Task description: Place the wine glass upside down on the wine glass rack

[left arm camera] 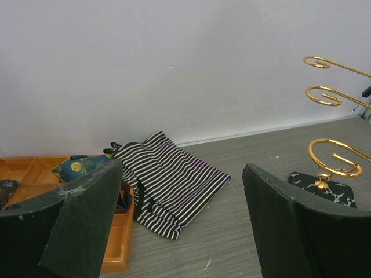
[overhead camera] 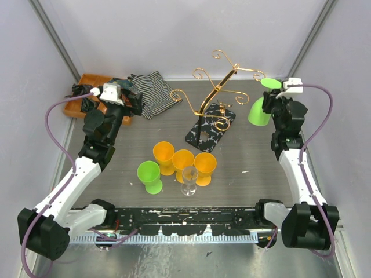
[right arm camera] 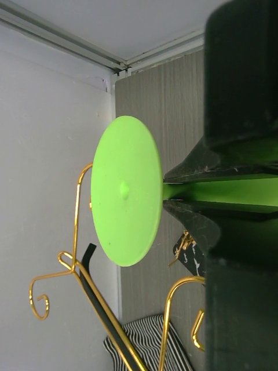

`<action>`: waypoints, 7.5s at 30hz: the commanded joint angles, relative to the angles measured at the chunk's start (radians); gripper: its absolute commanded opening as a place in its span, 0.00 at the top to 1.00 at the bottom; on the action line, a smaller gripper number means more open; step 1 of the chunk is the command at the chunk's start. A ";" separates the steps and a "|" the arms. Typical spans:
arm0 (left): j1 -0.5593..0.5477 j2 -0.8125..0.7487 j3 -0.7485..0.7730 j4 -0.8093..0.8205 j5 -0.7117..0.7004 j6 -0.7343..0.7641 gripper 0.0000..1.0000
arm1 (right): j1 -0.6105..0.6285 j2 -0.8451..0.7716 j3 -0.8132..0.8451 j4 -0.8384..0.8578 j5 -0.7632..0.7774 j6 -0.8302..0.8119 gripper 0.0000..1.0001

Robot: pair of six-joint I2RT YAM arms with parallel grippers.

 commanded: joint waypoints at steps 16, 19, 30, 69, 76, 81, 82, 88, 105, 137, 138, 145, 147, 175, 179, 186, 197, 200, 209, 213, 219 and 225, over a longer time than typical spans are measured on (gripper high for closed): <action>-0.001 0.015 0.001 0.056 -0.044 0.018 0.09 | -0.017 0.060 -0.203 0.515 -0.143 0.008 0.99; -0.001 0.024 0.003 0.057 -0.050 0.026 0.09 | -0.017 0.090 -0.186 0.512 -0.152 -0.005 0.99; -0.001 0.038 0.010 0.062 -0.061 0.034 0.09 | -0.011 0.214 -0.154 0.608 -0.186 0.008 0.99; -0.001 0.061 0.017 0.048 -0.116 0.091 0.08 | 0.042 0.545 0.087 0.713 -0.088 0.006 0.99; -0.001 0.082 0.028 0.049 -0.114 0.103 0.08 | 0.042 0.600 0.125 0.719 -0.065 0.019 0.99; -0.001 0.090 0.032 0.054 -0.115 0.114 0.08 | 0.043 0.636 0.161 0.718 -0.031 0.026 0.99; -0.002 0.093 0.033 0.054 -0.114 0.114 0.08 | 0.042 0.642 0.168 0.718 -0.021 0.026 0.99; -0.002 0.097 0.034 0.054 -0.114 0.117 0.07 | 0.042 0.662 0.195 0.707 0.060 0.014 0.99; -0.002 0.089 0.024 0.057 -0.114 0.099 0.07 | 0.042 0.640 0.174 0.682 0.207 -0.051 0.99; -0.001 -0.013 -0.041 0.019 -0.117 0.103 0.07 | 0.081 0.549 0.120 0.549 -0.018 -0.059 0.95; -0.001 -0.012 -0.041 0.017 -0.117 0.103 0.06 | 0.082 0.554 0.125 0.549 -0.024 -0.059 0.94; -0.001 -0.007 -0.043 -0.004 -0.101 0.096 0.06 | 0.083 0.534 0.128 0.520 -0.013 -0.076 0.75; -0.001 -0.010 -0.044 -0.013 -0.101 0.093 0.05 | 0.083 0.511 0.113 0.505 0.002 -0.094 0.62; -0.002 -0.036 -0.044 -0.129 -0.068 0.078 0.01 | 0.033 0.158 -0.023 0.120 0.261 -0.108 0.00; -0.002 -0.031 -0.042 -0.133 -0.060 0.072 0.01 | 0.032 0.128 0.004 0.027 0.269 -0.080 0.00; -0.001 -0.022 -0.031 -0.151 -0.027 0.066 0.00 | 0.032 0.040 0.027 -0.118 0.316 -0.029 0.00; -0.001 0.010 0.059 -0.433 0.160 0.100 0.00 | 0.032 0.035 0.350 -0.496 0.350 0.109 0.01; -0.002 0.002 0.069 -0.531 0.216 0.102 0.00 | 0.035 0.075 0.450 -0.577 0.240 0.154 0.04; -0.002 -0.086 0.046 -0.696 0.414 0.031 0.00 | 0.129 0.188 0.637 -0.666 0.174 0.192 0.06; -0.003 -0.087 0.036 -0.697 0.433 0.010 0.02 | 0.211 0.230 0.663 -0.662 0.215 0.172 0.06; -0.011 -0.048 0.044 -0.710 0.419 0.024 0.05 | 0.268 0.266 0.688 -0.634 0.202 0.180 0.06; -0.051 0.004 0.061 -0.725 0.400 0.049 0.05 | 0.307 0.281 0.709 -0.625 0.202 0.176 0.06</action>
